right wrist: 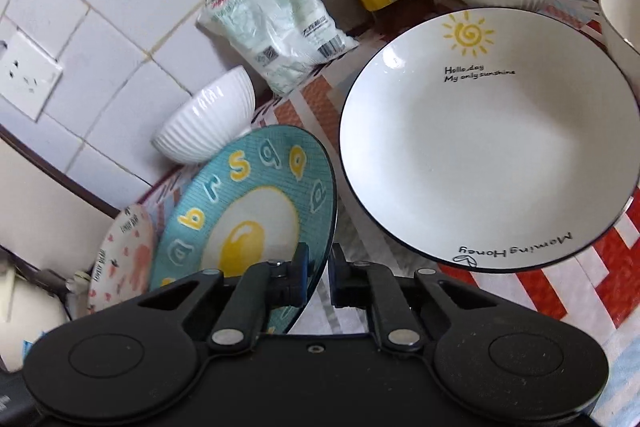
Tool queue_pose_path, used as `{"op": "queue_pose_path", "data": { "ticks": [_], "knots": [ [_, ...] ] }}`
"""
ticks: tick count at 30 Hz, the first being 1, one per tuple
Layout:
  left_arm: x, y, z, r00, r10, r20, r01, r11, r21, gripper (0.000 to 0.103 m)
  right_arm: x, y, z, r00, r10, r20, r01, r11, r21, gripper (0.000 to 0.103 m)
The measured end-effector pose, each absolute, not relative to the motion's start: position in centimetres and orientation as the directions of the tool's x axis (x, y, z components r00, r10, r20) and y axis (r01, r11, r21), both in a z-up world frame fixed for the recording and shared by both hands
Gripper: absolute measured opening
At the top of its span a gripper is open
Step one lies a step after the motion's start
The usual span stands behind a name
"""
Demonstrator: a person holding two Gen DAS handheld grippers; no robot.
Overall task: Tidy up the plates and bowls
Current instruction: 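Lift the teal egg plate with the right gripper toward the bunny plate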
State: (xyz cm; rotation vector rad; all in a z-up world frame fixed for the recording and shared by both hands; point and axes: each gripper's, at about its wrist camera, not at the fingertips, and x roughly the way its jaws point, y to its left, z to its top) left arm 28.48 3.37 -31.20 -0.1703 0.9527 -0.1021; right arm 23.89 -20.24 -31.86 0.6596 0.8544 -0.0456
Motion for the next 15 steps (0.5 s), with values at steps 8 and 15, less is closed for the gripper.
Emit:
{"op": "queue_pose_path", "data": {
  "ticks": [8,15],
  "knots": [
    [26.2,3.6,-30.3,0.573,-0.193,-0.796,0.073,0.980,-0.185,0.019,21.8,-21.0,-31.0,0.666,0.240,-0.707,0.294,0.786,0.543,0.016],
    [23.8,3.7,-29.1,0.575,-0.171,-0.800,0.080,0.985,-0.153,0.019,19.2,-20.3,-30.3,0.656,0.250,-0.712,0.279,0.796,0.537,0.017]
  ]
}}
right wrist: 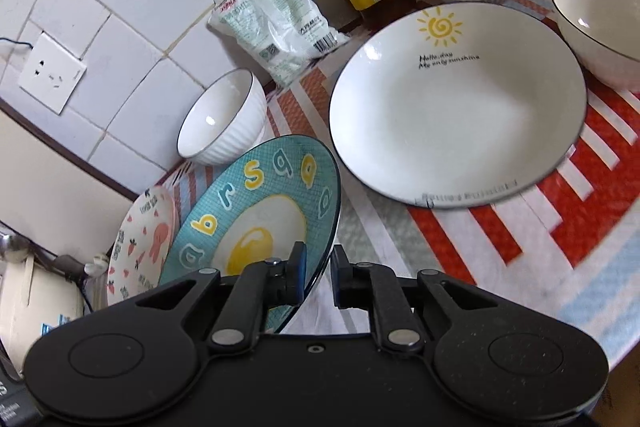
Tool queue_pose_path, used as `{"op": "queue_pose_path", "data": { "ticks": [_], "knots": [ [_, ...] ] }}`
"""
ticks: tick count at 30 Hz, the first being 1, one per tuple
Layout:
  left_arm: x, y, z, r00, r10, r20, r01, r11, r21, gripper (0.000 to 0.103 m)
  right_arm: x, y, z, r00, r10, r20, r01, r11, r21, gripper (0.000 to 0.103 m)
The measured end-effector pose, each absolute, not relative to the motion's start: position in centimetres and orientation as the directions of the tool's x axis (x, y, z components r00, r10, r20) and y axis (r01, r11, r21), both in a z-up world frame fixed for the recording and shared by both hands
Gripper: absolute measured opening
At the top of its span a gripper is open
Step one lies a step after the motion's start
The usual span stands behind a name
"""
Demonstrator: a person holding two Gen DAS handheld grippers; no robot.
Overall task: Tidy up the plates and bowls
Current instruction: 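Lift the teal egg plate with the right gripper toward the bunny plate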
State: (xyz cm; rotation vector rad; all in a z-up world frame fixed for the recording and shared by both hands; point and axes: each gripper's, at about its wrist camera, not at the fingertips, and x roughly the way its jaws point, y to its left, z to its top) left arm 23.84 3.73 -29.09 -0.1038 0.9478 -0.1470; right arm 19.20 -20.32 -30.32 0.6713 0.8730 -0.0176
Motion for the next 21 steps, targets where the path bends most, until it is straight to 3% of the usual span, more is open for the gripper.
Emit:
{"op": "queue_pose_path", "data": {
  "ticks": [21],
  "knots": [
    [18.0,6.5,-28.1,0.539,-0.210,-0.816,0.212,0.971,-0.109,0.019,12.8,-18.2,-30.4,0.636,0.316,-0.704,0.214,0.804,0.554,0.019]
  ]
}}
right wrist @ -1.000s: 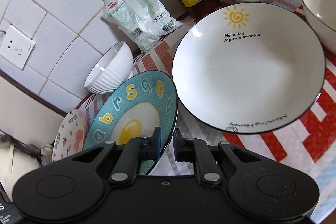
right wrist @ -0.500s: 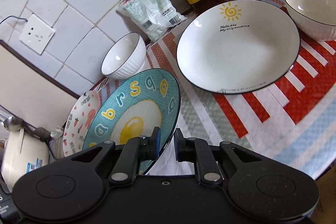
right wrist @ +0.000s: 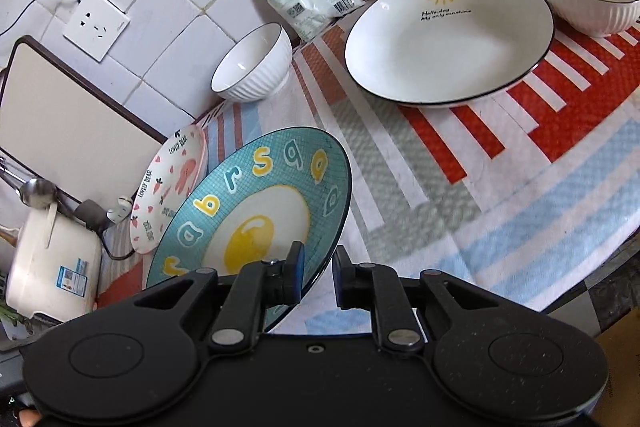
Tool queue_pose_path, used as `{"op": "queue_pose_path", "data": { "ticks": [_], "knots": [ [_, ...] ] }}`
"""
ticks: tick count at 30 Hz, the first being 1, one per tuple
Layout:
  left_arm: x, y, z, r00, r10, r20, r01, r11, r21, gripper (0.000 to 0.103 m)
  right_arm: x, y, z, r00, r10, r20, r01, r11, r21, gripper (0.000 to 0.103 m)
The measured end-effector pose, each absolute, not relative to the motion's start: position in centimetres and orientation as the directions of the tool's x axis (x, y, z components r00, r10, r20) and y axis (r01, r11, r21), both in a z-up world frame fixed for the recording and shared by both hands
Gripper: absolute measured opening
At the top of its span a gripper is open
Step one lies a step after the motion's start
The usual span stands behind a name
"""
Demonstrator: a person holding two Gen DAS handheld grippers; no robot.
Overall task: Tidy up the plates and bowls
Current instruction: 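Lift the teal egg plate with the right gripper toward the bunny plate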
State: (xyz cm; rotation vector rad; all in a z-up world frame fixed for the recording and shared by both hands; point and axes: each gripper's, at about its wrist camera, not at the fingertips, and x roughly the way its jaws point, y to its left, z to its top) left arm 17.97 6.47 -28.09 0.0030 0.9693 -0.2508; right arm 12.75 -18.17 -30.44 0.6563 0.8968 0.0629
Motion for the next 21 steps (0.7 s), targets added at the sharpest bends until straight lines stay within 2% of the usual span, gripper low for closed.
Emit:
{"op": "queue_pose_path", "data": {
  "ticks": [9,12,21],
  "knots": [
    [18.3,7.0,-30.2,0.523,-0.285,-0.803,0.217,0.956,-0.198,0.019,13.1,-17.7,-31.0,0.646,0.261,-0.718,0.113,0.896,0.428,0.021],
    [18.1,6.7,-30.2,0.529,-0.285,-0.799,0.236,0.954,-0.184,0.019,13.3,-18.0,-31.0,0.647,0.259,-0.717,0.109,0.899,0.423,0.021],
    [18.8,6.8,-30.6,0.451,-0.284,-0.846,0.197,0.956,-0.217,0.019,13.6,-17.1,-30.8,0.611,0.212,-0.762,0.081,0.942,0.327,0.021]
  ]
}}
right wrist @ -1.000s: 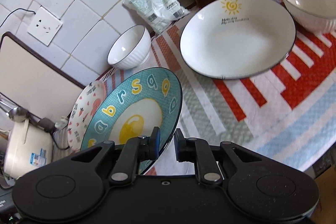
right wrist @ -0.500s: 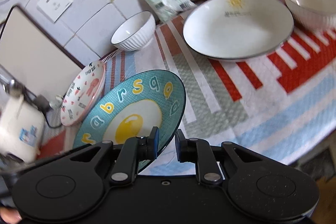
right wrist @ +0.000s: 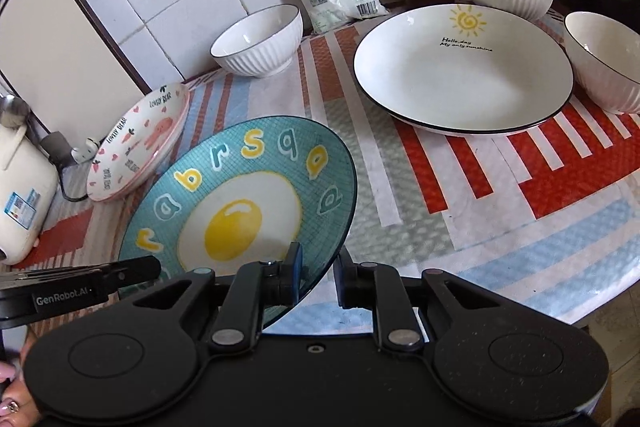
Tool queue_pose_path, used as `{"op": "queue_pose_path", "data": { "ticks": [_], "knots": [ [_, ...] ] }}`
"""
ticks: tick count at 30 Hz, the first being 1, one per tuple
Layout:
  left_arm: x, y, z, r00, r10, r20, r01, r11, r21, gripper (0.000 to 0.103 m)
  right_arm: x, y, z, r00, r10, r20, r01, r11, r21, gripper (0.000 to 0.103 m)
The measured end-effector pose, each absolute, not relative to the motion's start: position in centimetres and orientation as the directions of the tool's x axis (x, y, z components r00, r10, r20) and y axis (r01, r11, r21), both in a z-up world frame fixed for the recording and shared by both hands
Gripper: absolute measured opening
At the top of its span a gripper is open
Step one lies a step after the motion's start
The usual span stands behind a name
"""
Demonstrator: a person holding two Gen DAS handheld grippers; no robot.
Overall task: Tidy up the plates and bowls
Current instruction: 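Lift the teal egg plate with the right gripper toward the bunny plate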
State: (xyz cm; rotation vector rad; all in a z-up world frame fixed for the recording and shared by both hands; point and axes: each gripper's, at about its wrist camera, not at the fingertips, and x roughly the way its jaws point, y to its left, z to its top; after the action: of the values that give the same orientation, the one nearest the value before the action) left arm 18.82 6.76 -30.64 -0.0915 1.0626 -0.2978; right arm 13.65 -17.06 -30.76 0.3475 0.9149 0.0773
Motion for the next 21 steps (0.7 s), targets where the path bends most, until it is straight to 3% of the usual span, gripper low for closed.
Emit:
{"op": "queue_pose_path", "data": {
  "ticks": [10,11,16,21],
  "knots": [
    [19.4,5.9,-31.2,0.379,-0.237,-0.895,0.198,0.965,-0.172,0.023,13.9,-16.6,-31.1,0.557,0.163,-0.814,0.097,0.961,0.258,0.023],
    [19.5,5.6,-31.1,0.368,-0.224,-0.902,0.211,0.965,-0.153,0.023,14.0,-16.5,-30.9,0.554,0.143,-0.820,0.102,0.966,0.237,0.029],
    [19.4,5.1,-29.7,0.340,-0.188,-0.921,0.257,0.961,-0.102,0.024,14.2,-16.3,-29.7,0.534,0.109,-0.839,0.111,0.974,0.198,0.036],
    [18.7,4.9,-27.3,0.329,-0.231,-0.916,0.341,0.933,-0.113,0.032,13.4,-16.7,-26.8,0.552,0.125,-0.825,0.087,0.975,0.207,0.058]
  ]
}}
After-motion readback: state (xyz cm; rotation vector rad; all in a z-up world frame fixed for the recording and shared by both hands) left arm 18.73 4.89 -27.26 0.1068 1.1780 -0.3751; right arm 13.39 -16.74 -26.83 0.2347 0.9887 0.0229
